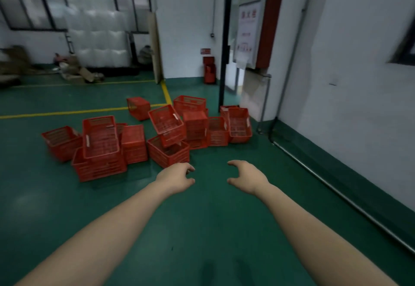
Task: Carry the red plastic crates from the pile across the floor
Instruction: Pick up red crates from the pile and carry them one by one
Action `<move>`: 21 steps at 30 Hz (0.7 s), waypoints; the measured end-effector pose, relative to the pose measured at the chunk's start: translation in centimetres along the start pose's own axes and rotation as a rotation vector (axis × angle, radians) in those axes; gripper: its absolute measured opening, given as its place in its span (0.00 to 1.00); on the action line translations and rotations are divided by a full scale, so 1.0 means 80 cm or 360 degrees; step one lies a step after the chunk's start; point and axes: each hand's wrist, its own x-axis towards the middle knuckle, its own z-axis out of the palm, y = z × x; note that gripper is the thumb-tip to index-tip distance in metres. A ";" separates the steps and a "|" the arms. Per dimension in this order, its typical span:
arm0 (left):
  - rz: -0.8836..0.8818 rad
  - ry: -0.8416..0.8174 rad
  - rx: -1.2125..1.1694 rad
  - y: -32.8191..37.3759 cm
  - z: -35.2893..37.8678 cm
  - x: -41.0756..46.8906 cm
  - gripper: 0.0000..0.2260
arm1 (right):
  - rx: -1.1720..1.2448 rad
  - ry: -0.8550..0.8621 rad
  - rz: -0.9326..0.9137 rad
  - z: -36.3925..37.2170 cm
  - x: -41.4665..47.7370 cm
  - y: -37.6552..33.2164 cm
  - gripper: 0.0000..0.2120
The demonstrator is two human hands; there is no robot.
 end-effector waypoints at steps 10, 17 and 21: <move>-0.0277 0.0113 -0.0074 -0.016 -0.006 0.207 0.20 | -0.0010 -0.0082 -0.0244 -0.034 0.244 0.045 0.29; -0.0311 0.0097 -0.0067 -0.061 -0.018 0.383 0.21 | -0.0014 -0.0115 -0.0338 -0.015 0.434 0.048 0.29; -0.0307 0.0067 -0.0071 -0.098 -0.044 0.507 0.23 | -0.0003 -0.0105 -0.0345 -0.018 0.559 0.037 0.29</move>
